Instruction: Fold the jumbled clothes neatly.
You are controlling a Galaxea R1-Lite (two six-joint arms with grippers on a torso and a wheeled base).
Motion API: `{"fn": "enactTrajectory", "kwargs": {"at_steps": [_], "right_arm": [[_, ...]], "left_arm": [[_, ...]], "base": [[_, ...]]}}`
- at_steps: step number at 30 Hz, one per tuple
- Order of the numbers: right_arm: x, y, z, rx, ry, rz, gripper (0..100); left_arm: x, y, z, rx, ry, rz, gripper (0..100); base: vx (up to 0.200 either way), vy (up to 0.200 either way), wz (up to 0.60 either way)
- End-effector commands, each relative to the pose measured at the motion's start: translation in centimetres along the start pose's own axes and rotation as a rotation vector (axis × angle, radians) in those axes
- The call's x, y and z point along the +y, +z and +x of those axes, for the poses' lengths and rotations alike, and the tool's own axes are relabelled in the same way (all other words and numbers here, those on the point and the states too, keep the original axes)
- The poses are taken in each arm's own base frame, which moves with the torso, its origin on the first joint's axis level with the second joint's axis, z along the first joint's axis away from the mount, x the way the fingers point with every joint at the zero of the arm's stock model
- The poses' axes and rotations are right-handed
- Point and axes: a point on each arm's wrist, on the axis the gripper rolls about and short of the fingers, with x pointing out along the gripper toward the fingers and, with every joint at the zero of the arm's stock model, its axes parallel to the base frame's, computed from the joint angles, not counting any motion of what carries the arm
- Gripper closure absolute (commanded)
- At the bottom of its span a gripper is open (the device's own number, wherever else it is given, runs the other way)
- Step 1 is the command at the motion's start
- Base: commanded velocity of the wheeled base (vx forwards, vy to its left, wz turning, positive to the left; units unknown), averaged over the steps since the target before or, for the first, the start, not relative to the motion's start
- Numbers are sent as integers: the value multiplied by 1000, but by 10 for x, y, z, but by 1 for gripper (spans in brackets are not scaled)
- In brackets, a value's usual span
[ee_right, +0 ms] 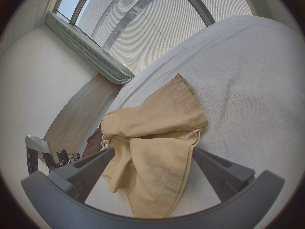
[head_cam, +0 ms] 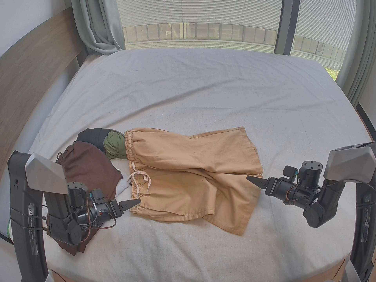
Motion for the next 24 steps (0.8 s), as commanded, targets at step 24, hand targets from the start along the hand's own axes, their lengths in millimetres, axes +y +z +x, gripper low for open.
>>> {"fn": "enactTrajectory", "kwargs": {"at_steps": [24], "right_arm": [[-13,18,-5,-60,-29,0,0]], "left_arm": [[-7,-13,19,20,13,11,0]], "base": [[0,0,0]]}}
